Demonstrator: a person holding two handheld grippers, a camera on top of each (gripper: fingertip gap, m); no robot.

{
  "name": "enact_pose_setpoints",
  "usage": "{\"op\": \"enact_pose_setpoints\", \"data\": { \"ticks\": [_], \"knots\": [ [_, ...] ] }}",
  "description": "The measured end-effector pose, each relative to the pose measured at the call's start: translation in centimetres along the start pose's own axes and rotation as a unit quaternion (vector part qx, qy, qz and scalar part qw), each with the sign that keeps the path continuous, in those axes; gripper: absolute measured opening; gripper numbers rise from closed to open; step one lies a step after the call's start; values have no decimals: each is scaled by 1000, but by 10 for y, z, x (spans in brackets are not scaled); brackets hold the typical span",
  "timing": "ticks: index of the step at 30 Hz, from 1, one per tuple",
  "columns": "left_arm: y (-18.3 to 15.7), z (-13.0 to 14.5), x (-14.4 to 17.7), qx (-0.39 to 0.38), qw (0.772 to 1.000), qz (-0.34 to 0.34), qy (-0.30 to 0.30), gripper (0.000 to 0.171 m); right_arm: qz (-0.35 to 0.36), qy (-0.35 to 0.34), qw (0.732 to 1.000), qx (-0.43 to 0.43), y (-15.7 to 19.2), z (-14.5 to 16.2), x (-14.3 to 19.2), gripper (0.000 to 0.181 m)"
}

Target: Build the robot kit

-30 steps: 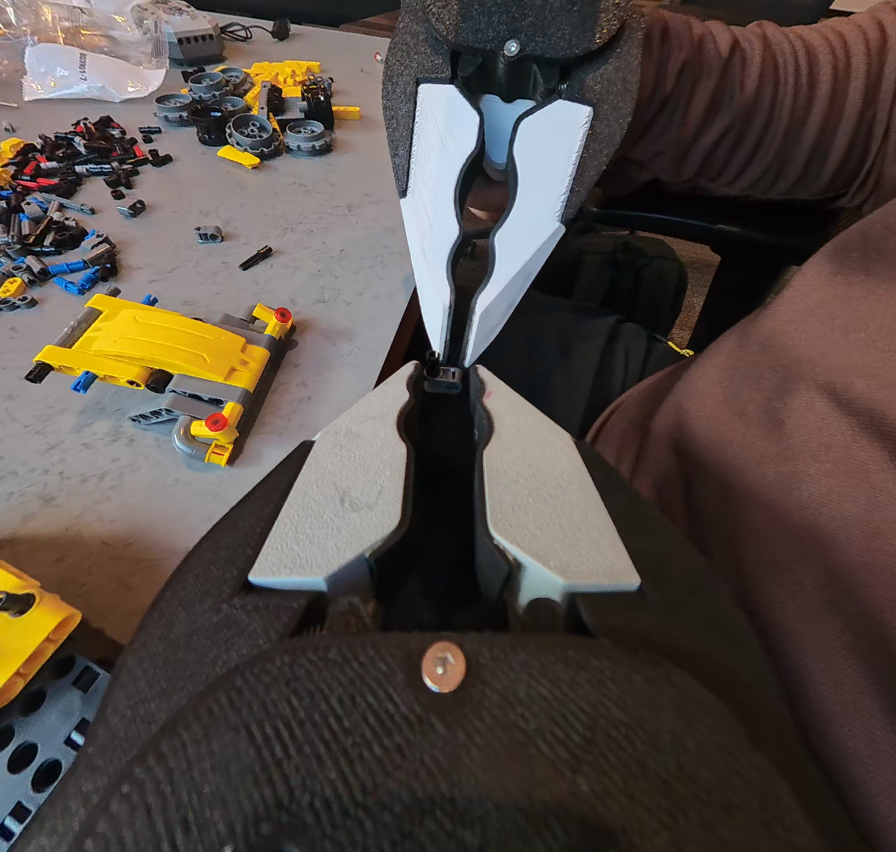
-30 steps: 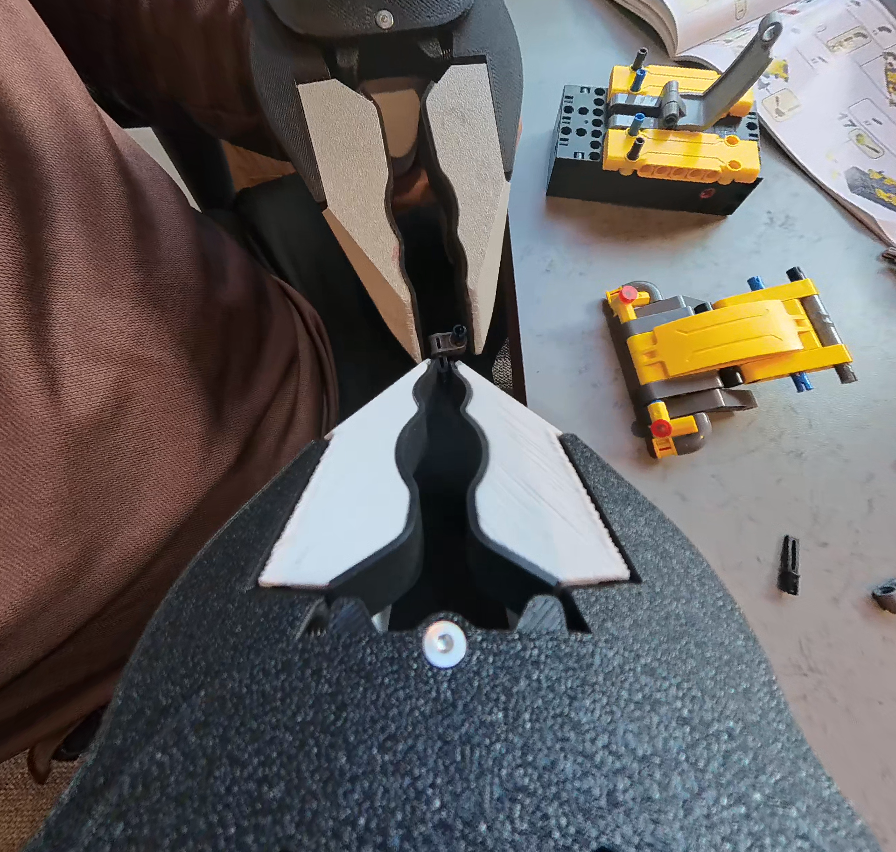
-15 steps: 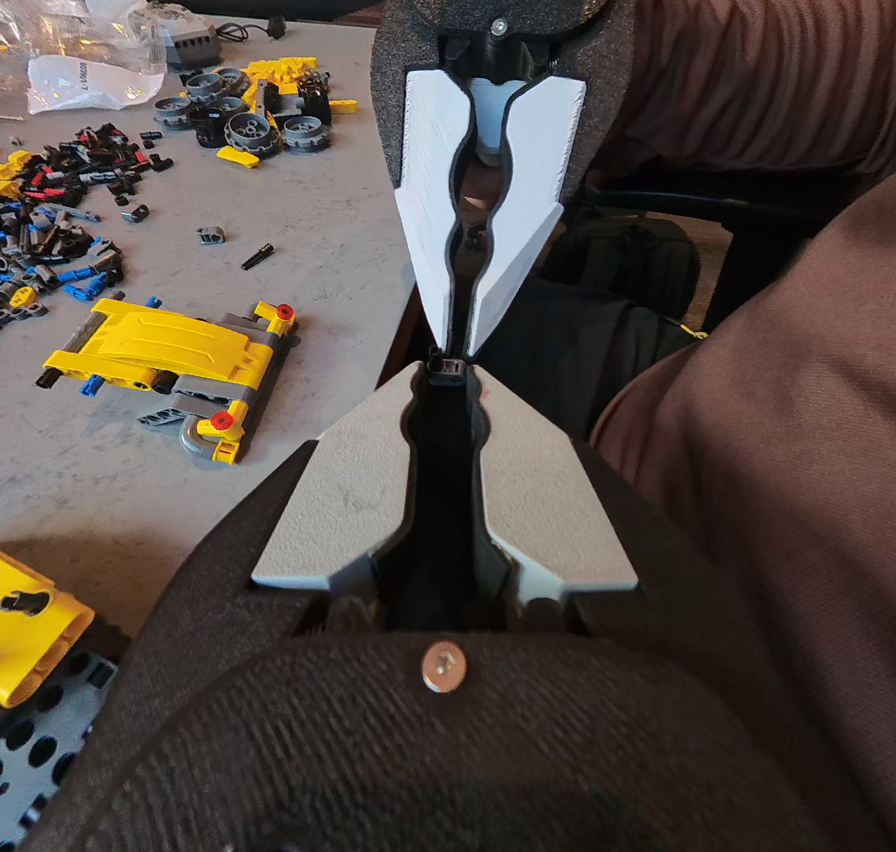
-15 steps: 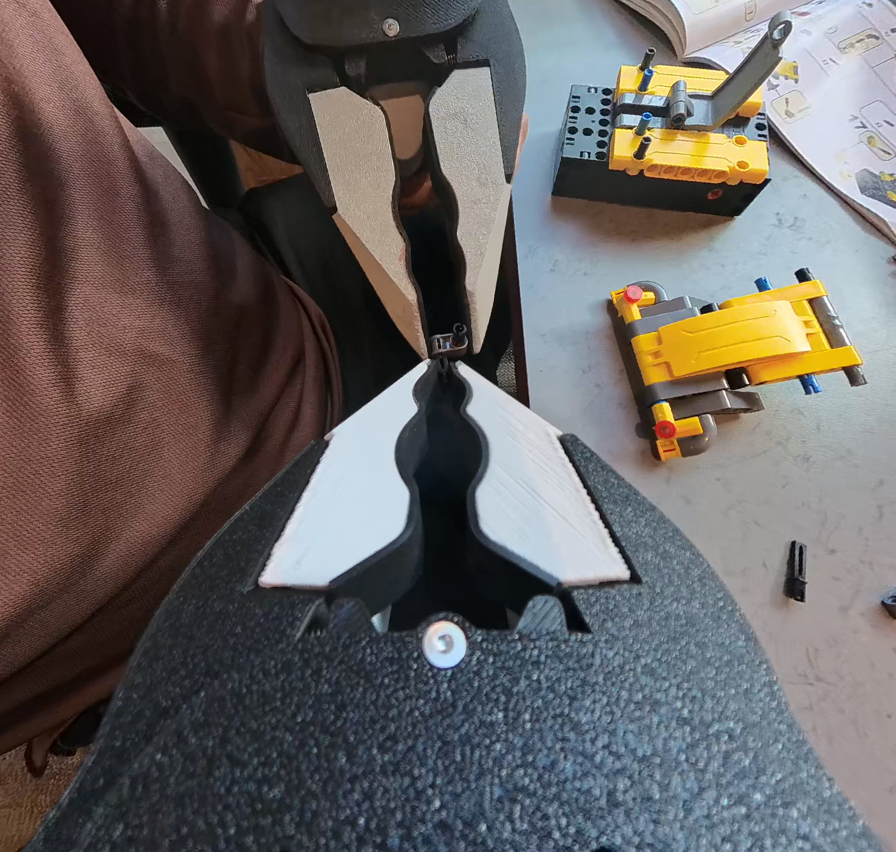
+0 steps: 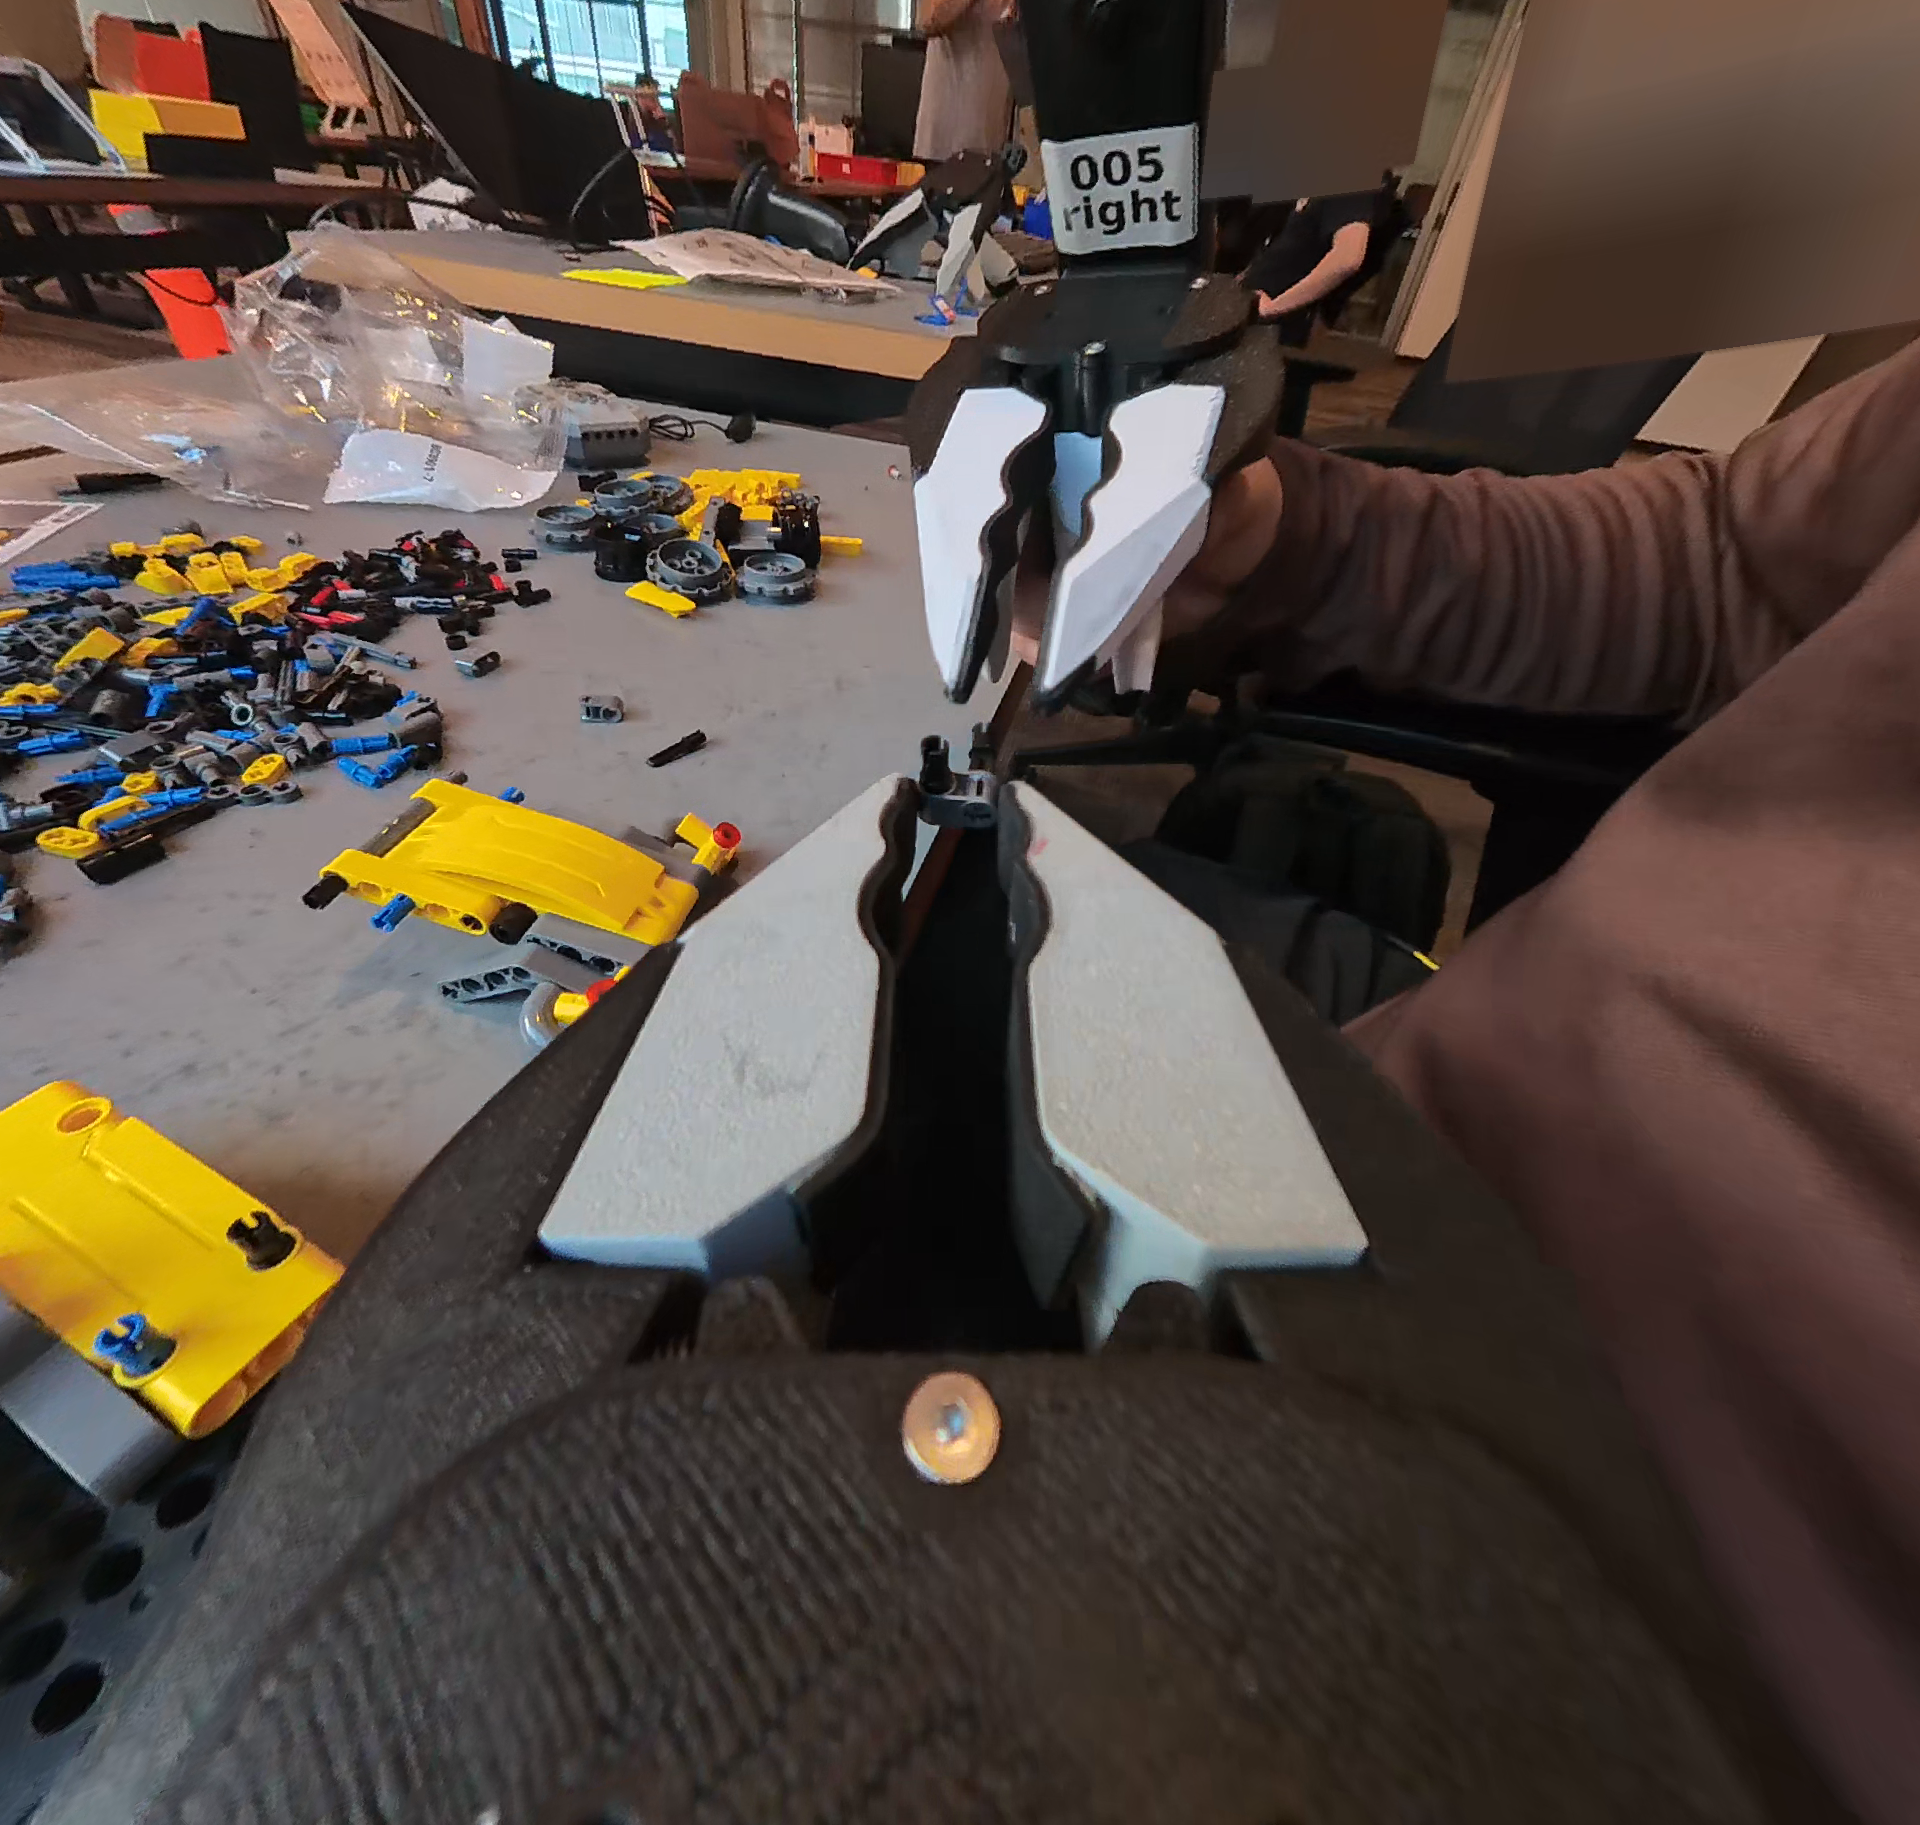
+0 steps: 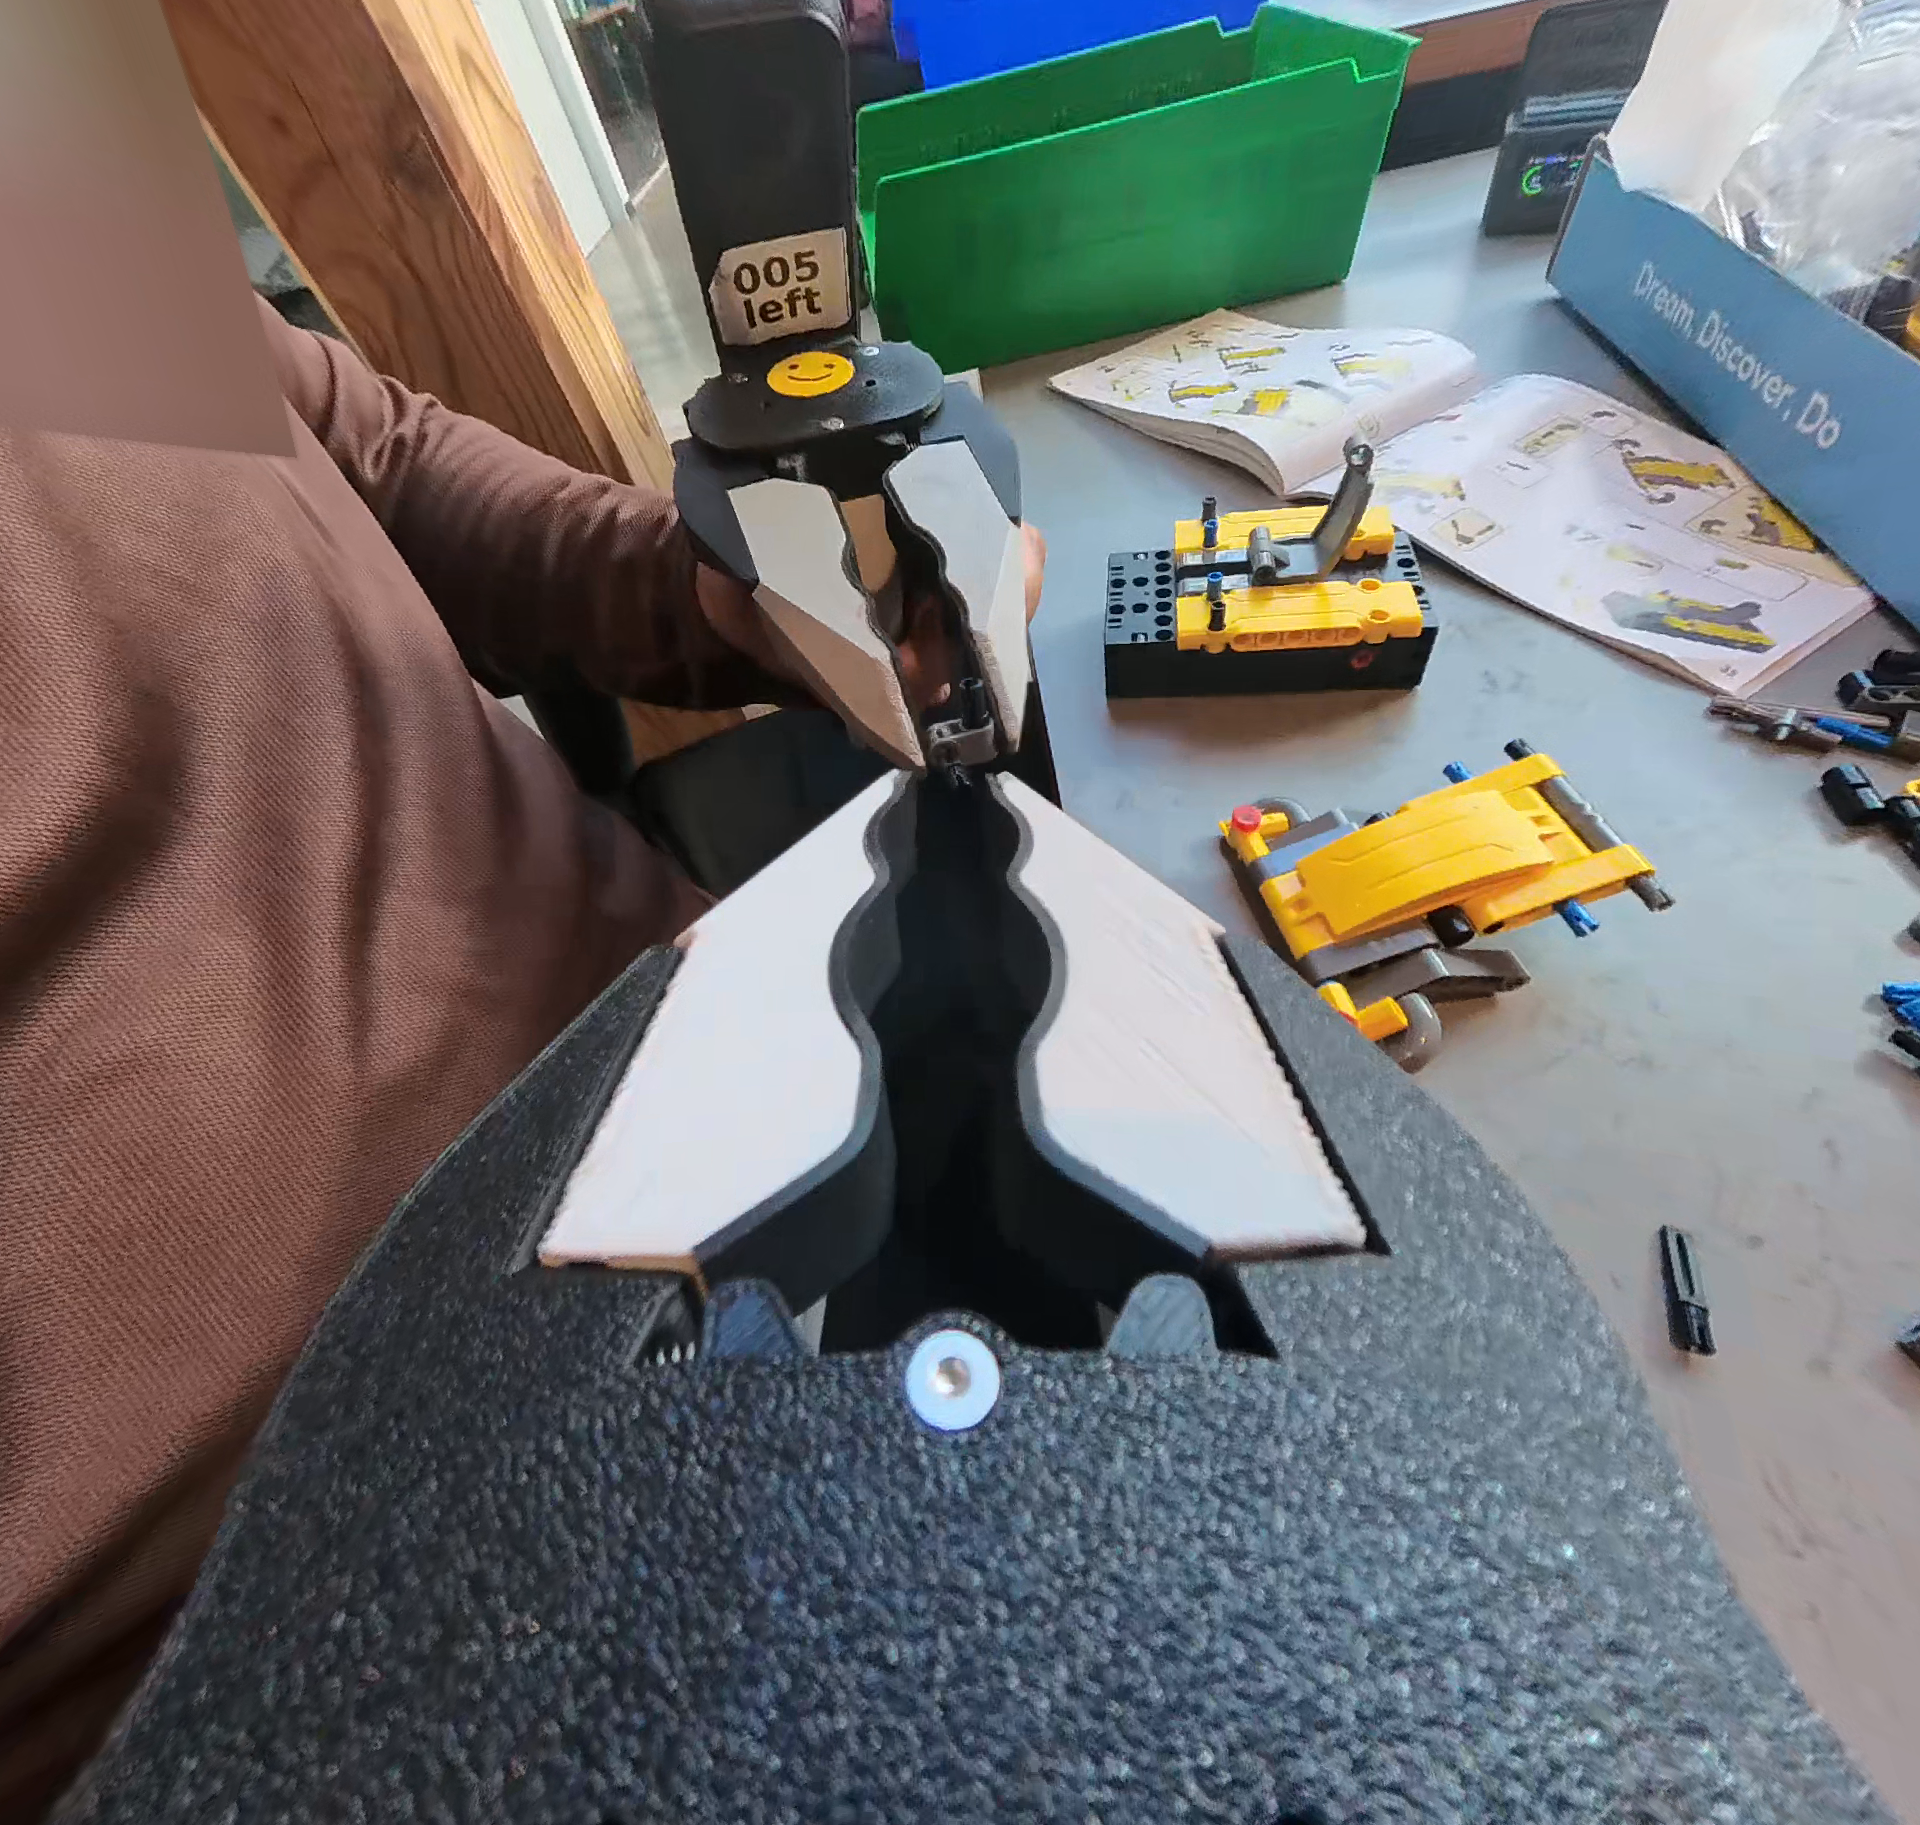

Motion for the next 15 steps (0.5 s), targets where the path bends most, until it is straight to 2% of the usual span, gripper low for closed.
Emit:
{"op": "enact_pose_setpoints", "data": {
  "ticks": [15],
  "knots": [
    [-5, -1, -1, -20, 1000, 5, -10, 13, -11, 1, 1000, -1, 4, 1, -5, 4]
  ]
}}
Point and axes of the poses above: each gripper's, where its closed fingertips meet, x back along the fingers, z out of its underside, y = z × x across the jaws, the point moved 3 cm from there along x, back along the fingers, and after that the axes turned 13 degrees about x, right-handed, at the moved point
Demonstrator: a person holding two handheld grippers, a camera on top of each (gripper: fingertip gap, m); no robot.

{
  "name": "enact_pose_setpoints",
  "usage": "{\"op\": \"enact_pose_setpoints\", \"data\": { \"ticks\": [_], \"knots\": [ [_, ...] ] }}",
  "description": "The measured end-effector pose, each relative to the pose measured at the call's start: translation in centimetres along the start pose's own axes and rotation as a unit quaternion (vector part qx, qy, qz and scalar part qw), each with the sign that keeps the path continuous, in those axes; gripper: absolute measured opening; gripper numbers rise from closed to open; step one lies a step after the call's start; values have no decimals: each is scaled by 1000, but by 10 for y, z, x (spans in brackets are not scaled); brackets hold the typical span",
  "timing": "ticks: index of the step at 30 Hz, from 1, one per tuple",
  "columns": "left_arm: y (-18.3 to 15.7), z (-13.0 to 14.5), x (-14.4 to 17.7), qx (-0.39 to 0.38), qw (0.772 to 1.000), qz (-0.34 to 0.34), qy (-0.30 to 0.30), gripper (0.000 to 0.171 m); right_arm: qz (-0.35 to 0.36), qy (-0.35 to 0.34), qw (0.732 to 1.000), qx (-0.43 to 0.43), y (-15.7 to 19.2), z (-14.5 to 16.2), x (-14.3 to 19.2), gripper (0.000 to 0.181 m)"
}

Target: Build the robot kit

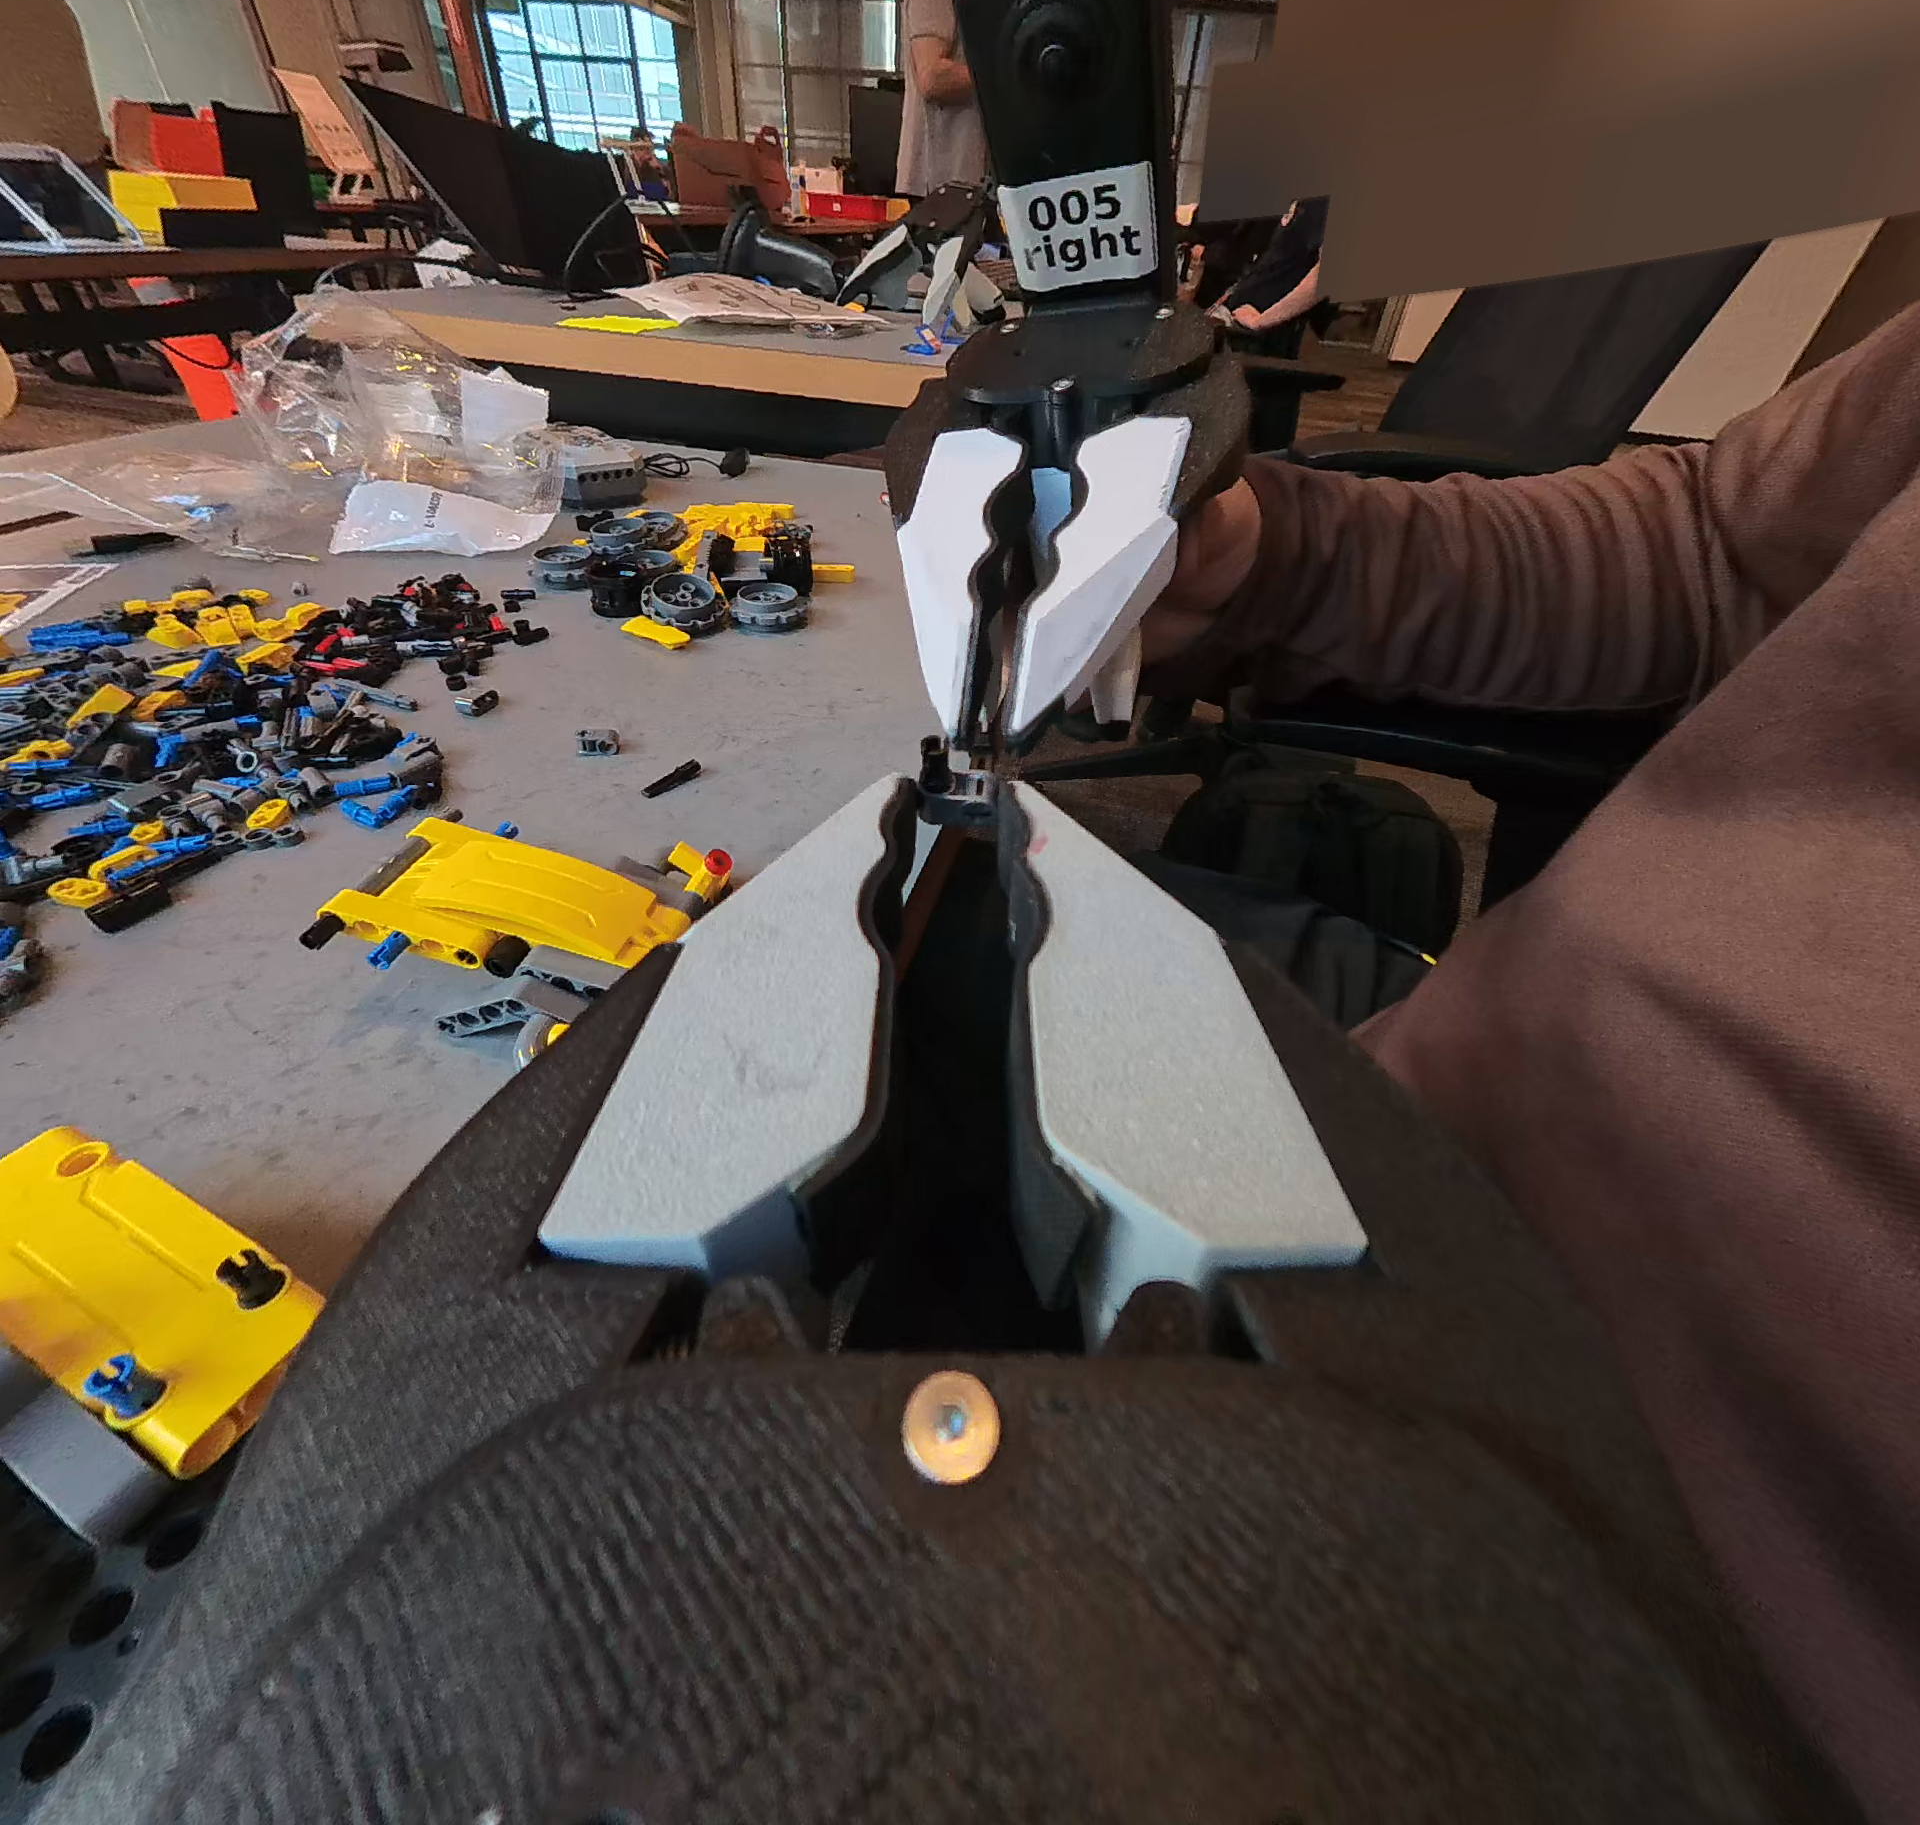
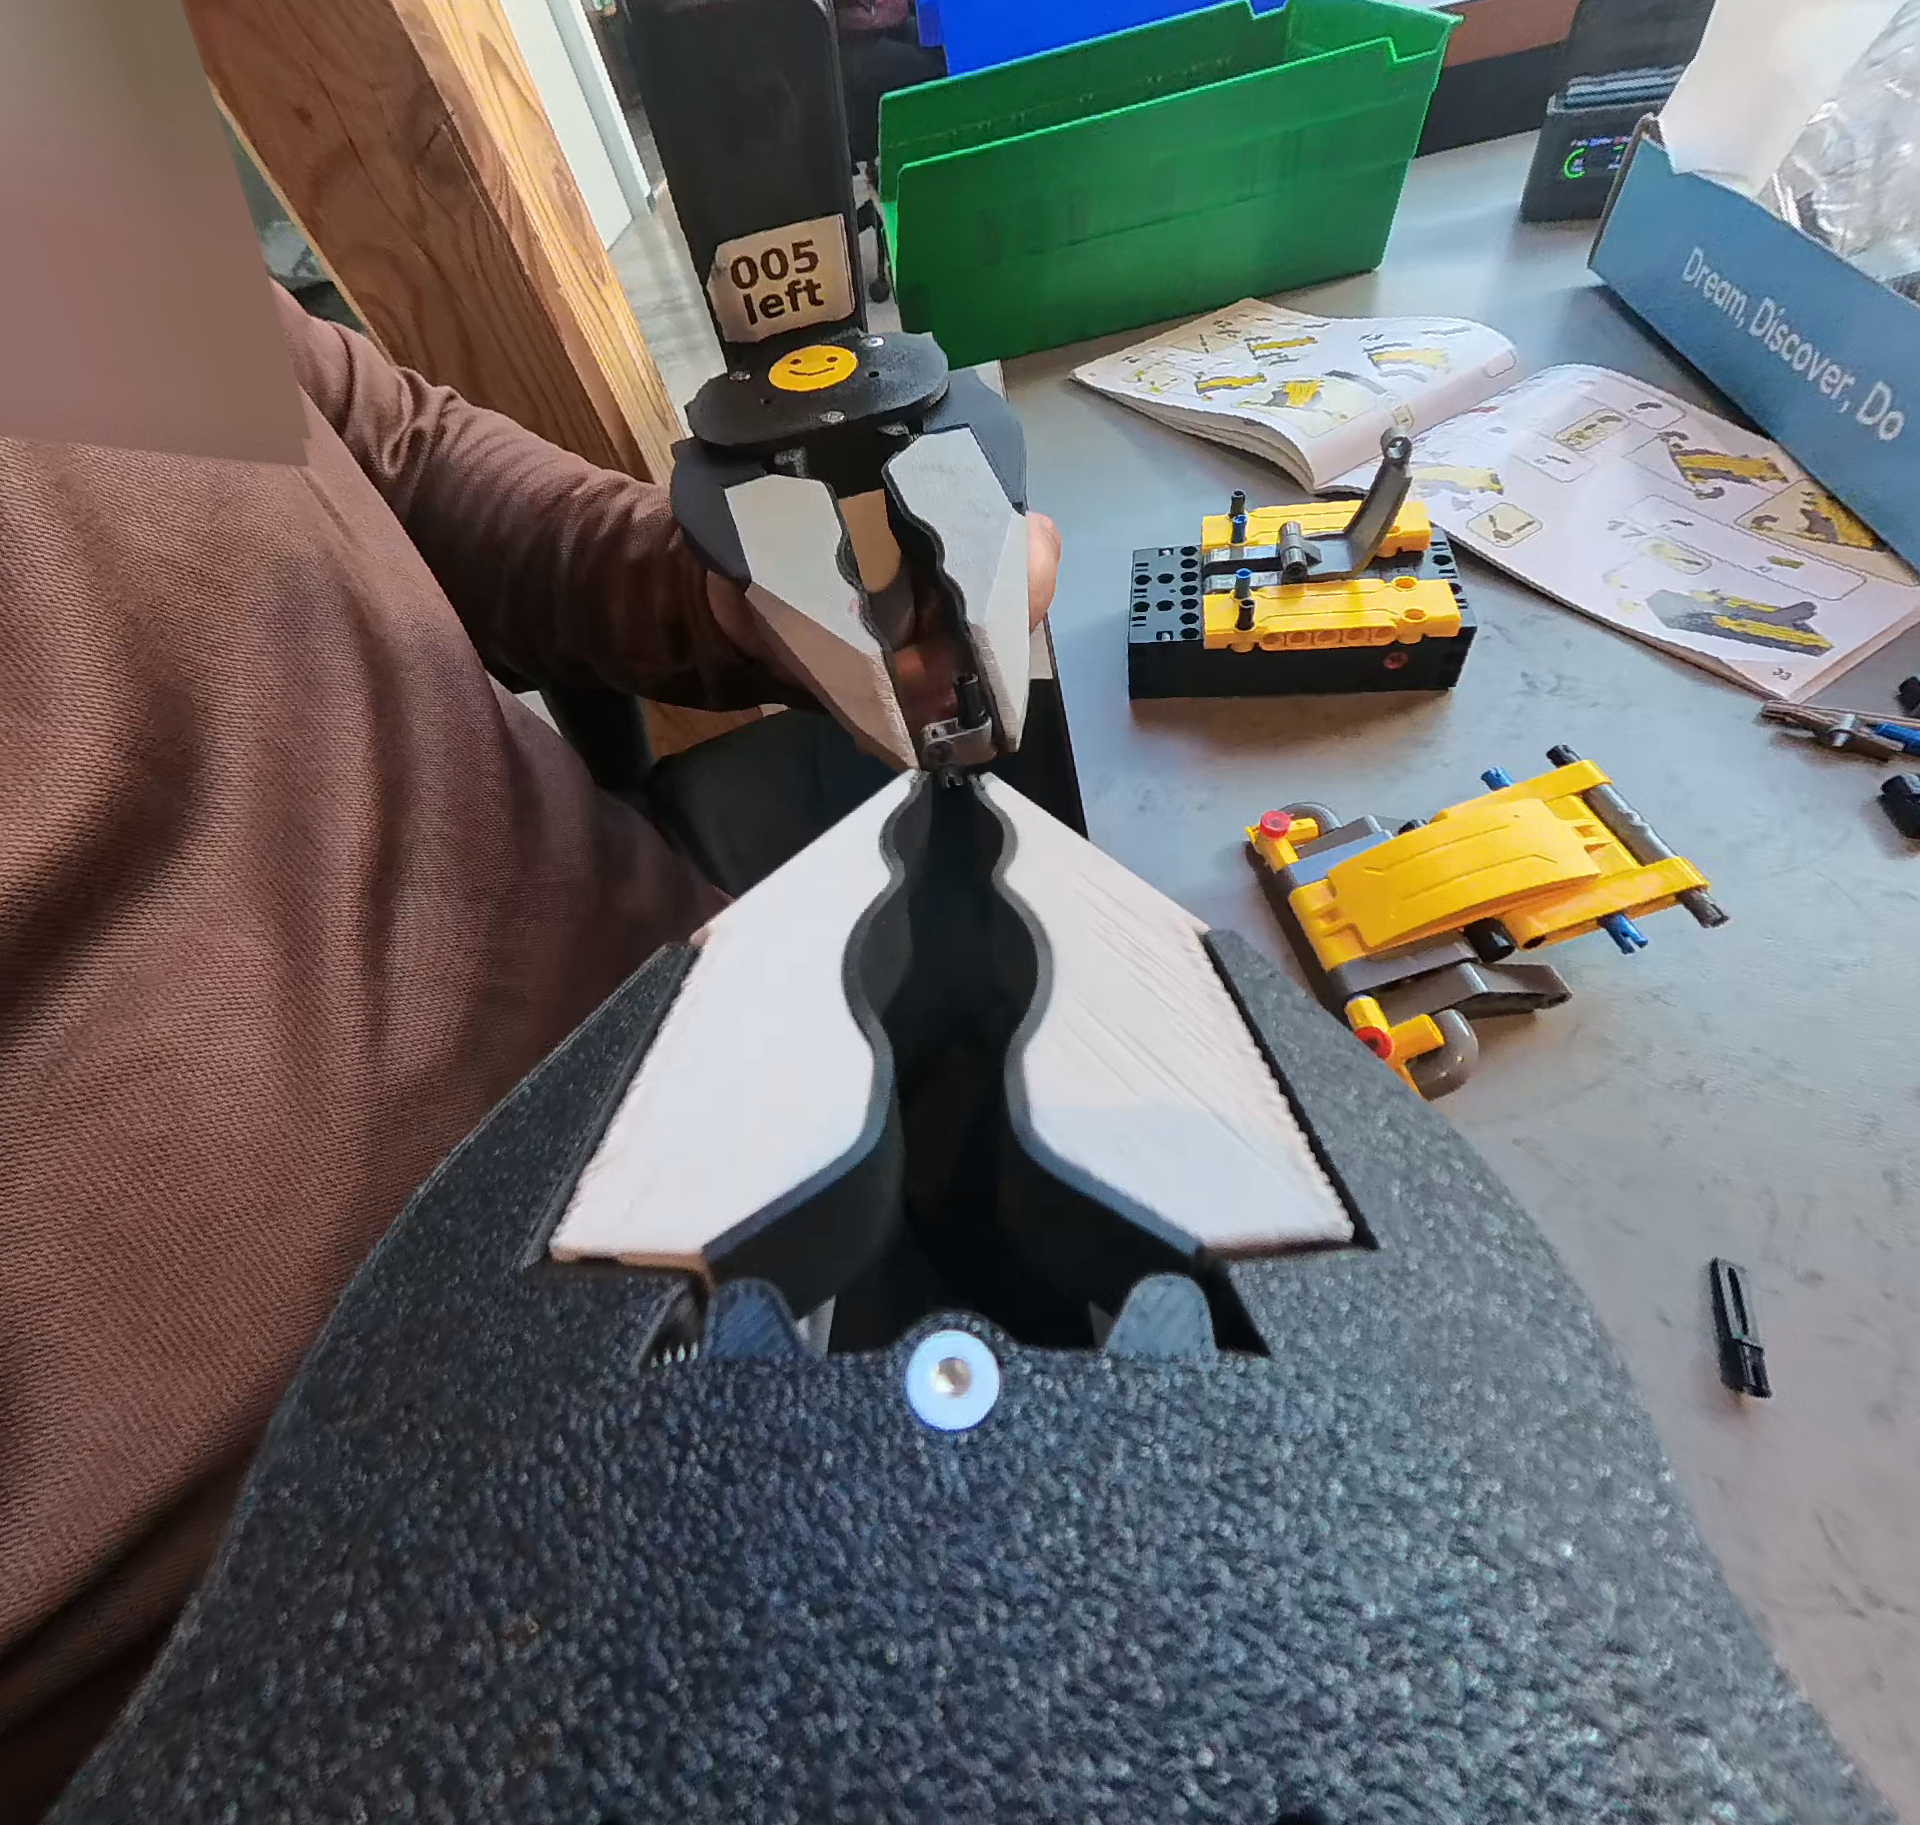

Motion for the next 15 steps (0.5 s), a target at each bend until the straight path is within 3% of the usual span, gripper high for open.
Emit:
{"op": "enact_pose_setpoints", "data": {
  "ticks": [15],
  "knots": [
    [0, 10, -5, -41, 998, -23, 29, 13, -5, 15, 1000, 11, 4, 5, -5, 2]
  ]
}}
Point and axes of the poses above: each gripper's, where its closed fingertips meet, x back along the fingers, z out of its underside, y = z × x across the jaws, the point moved 3 cm from there along x, back along the fingers, and after that the axes turned 13 degrees about x, right-handed, at the moved point
